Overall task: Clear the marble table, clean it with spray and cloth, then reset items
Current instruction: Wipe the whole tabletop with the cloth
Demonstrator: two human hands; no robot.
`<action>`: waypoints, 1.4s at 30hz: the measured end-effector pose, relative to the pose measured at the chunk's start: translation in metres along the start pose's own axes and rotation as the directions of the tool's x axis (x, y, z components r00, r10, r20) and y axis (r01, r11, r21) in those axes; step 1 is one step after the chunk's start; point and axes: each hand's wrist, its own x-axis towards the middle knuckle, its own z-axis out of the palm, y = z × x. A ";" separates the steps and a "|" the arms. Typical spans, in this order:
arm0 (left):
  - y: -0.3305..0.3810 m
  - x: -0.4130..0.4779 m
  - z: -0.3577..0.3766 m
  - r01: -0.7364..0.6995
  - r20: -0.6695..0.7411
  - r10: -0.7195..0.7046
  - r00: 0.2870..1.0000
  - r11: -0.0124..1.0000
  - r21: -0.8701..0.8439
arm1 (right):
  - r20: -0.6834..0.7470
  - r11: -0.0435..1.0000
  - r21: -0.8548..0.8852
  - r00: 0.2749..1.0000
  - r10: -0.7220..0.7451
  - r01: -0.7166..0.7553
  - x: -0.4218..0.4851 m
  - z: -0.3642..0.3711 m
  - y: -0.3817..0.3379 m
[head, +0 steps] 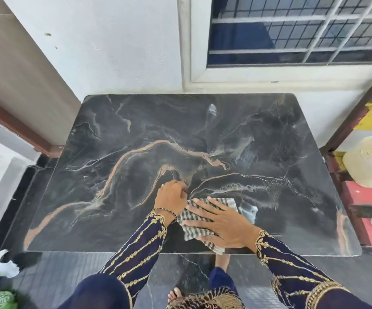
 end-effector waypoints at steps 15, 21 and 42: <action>0.036 0.187 -0.014 0.018 -0.136 -0.023 0.990 0.999 -0.038 | -0.029 0.991 0.001 0.990 0.136 -0.136 0.133 -0.045 0.236; 0.048 0.233 -0.024 0.124 0.171 -0.170 0.970 0.960 0.249 | -0.040 0.985 0.015 0.984 0.172 -0.172 0.188 -0.068 0.306; 0.082 0.259 -0.026 0.160 0.371 -0.371 0.851 0.857 0.490 | -0.069 0.864 0.118 0.864 0.499 -0.490 0.152 -0.069 0.392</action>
